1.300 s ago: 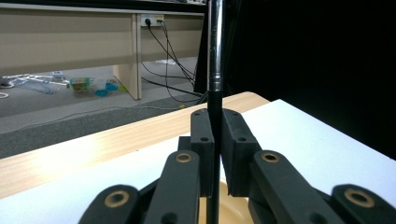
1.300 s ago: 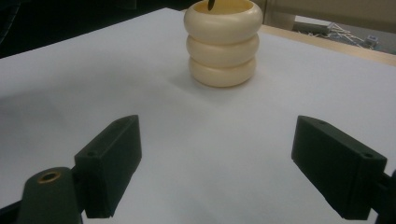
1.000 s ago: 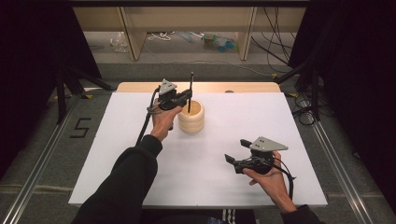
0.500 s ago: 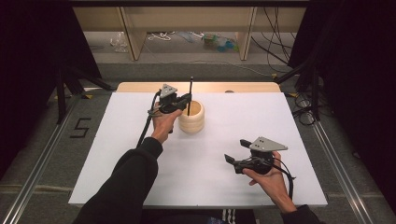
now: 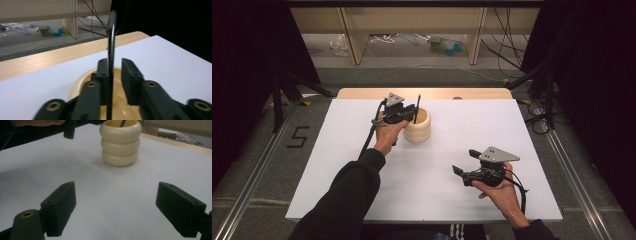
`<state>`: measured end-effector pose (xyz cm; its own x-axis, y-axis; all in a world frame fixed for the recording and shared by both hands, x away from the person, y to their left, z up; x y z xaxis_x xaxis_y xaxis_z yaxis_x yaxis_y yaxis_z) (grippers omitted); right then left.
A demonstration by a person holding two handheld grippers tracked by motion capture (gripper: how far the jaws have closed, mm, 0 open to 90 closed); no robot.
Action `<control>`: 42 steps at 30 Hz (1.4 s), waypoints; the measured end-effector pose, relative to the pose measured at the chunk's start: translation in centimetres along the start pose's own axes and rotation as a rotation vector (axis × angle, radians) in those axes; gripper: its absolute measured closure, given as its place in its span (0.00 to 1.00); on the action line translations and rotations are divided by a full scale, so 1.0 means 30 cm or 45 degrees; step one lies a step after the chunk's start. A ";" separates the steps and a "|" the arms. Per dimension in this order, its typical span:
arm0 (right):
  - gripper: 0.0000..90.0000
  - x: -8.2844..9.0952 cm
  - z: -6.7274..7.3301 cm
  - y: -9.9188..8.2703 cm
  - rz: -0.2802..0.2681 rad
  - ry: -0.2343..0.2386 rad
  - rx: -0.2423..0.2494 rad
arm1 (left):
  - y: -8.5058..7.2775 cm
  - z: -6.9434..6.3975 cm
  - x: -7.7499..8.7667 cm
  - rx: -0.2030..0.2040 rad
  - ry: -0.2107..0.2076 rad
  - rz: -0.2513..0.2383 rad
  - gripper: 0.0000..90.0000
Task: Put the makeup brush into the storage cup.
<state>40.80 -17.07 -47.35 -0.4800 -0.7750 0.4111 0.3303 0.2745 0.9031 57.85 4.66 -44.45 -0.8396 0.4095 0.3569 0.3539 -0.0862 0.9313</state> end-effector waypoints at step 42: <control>0.19 0.007 0.002 0.017 -0.068 -0.006 -0.011 | -0.064 -0.033 0.354 -0.071 -0.184 -0.121 0.17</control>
Point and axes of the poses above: each handheld gripper's, and its own axes: x roughly backward along the jaws, y roughly out of its top, z roughly to its left, the point moved 7 cm from there along -x, roughly forward along the jaws, and after that the axes turned 11 degrees about y, right-handed, at the moved point
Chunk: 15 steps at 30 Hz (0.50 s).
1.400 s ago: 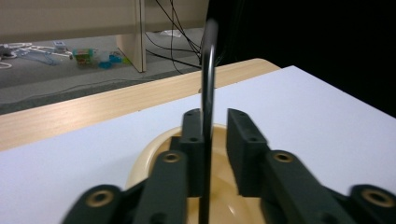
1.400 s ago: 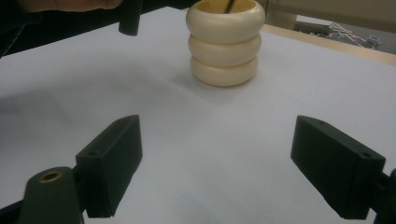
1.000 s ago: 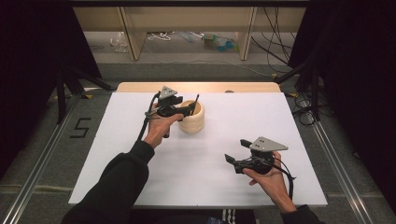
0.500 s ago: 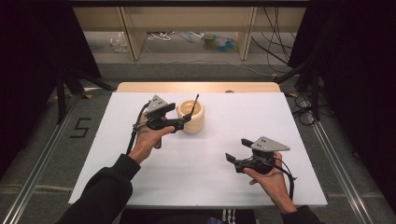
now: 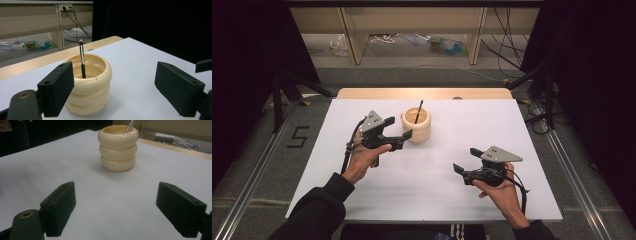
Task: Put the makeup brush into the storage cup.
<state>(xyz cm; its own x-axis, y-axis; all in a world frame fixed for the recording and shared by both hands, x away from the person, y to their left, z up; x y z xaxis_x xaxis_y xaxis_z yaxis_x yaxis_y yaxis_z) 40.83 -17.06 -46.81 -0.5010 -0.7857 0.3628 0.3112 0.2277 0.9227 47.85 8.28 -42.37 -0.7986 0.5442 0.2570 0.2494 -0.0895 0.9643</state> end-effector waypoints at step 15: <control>0.18 0.012 -0.005 0.006 -0.012 -0.019 0.009 | -0.052 0.010 0.074 -0.018 -0.012 -0.025 0.17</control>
Point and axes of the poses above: each handheld gripper's, and its own axes: x roughly backward along the jaws, y roughly out of its top, z roughly to its left, the point moved 7 cm from there along -x, roughly forward along the jaws, and after that the axes turned 11 degrees about y, right-handed, at the moved point
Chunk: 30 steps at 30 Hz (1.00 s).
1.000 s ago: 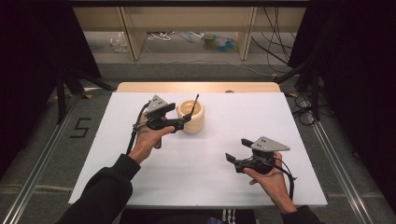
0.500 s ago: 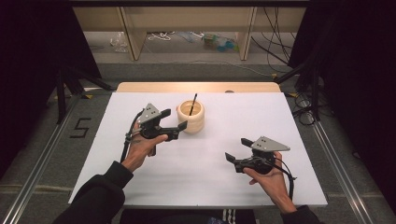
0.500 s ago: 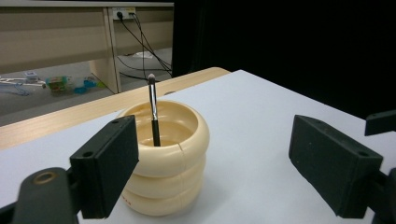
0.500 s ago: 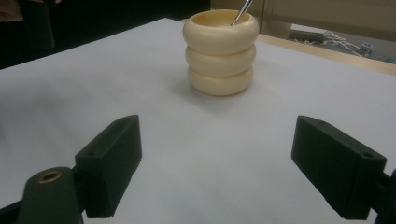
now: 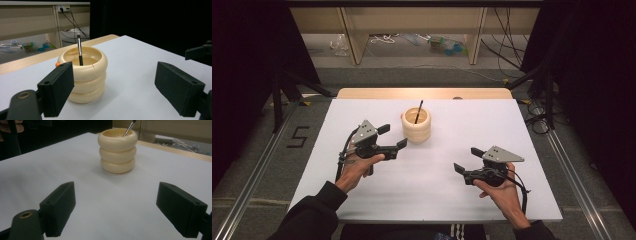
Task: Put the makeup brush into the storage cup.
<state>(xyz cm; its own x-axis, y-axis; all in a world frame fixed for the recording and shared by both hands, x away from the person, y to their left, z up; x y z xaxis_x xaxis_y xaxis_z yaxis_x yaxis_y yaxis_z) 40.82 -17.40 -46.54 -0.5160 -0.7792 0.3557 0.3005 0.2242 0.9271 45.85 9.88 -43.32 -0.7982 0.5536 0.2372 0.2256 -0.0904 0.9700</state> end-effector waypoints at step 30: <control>0.17 -0.002 0.012 0.005 -0.025 0.025 -0.031 | -0.089 0.013 0.062 -0.048 -0.024 0.036 0.17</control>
Point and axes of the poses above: each handheld gripper's, and its own axes: x roughly backward along the jaws, y roughly out of its top, z roughly to its left, the point moved 7 cm from there along -x, roughly forward along the jaws, and after that the axes turned 11 degrees about y, right-handed, at the moved point
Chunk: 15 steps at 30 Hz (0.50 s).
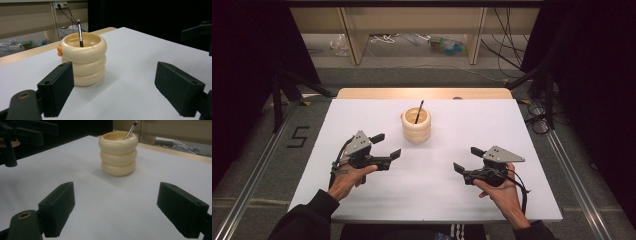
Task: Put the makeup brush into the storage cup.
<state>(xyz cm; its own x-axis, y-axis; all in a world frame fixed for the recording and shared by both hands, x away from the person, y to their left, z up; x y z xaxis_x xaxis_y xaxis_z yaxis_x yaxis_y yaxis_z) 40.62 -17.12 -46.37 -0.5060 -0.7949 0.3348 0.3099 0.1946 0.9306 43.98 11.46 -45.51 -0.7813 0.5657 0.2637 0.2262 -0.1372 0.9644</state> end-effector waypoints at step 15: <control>0.17 -0.002 0.003 0.006 -0.026 0.013 0.004 | -0.015 -0.036 0.043 -0.015 -0.025 -0.020 0.17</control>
<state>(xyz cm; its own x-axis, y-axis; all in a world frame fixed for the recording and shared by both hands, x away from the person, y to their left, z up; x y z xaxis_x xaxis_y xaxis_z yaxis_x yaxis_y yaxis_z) 40.63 -16.97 -46.22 -0.5043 -0.8044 0.3140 0.2970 0.1798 0.9378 42.24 11.36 -45.58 -0.7730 0.5837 0.2486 0.2072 -0.1381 0.9685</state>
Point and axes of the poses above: each handheld gripper's, and its own axes: x roughly backward along the jaws, y roughly out of its top, z roughly to its left, the point moved 7 cm from there along -x, roughly forward along the jaws, and after that the axes turned 11 degrees about y, right-handed, at the moved point
